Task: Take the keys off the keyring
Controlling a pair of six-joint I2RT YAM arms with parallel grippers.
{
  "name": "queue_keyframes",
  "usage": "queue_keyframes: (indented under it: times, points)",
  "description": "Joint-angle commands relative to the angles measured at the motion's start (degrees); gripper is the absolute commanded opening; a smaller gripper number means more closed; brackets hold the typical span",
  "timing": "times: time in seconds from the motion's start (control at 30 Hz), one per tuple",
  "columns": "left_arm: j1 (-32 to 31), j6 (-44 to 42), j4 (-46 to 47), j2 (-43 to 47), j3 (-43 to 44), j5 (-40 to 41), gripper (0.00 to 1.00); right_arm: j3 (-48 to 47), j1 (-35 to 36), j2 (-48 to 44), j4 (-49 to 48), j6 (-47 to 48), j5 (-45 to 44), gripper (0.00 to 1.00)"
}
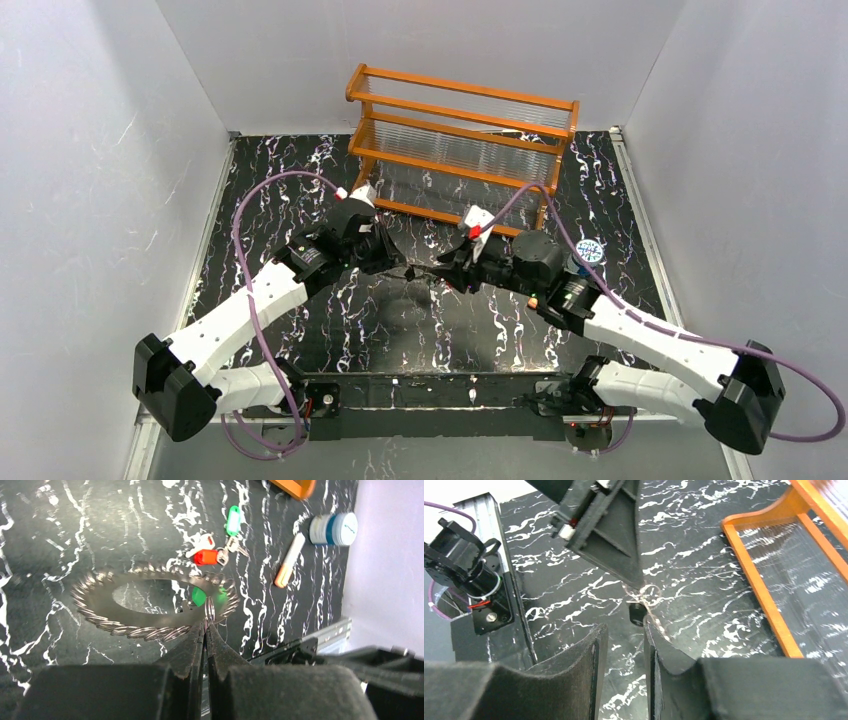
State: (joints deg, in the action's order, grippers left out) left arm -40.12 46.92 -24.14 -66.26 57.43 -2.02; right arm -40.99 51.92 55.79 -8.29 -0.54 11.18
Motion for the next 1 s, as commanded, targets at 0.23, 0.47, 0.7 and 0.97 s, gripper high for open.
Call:
queue_keyframes:
  times: [0.23,0.47,0.7,0.97]
  points:
    - [0.3,16.8,-6.5,2.0,2.0,14.1,0.0,4.9,7.6,12.8,-25.4,-6.6,-10.9,0.46]
    - [0.3,22.0,-5.9,2.3,0.2,13.2,0.0,9.2,8.2,19.6,-37.3,-5.4,-9.9,0.45]
    - [0.3,23.3,-5.3,2.7,-0.1,12.7,0.0,10.9,10.9,26.1,-48.0,0.3,-15.4,0.45]
    - [0.3,24.7,-5.3,4.0,0.4,11.4,0.0,10.5,12.5,32.1,-55.6,5.4,-20.9,0.45]
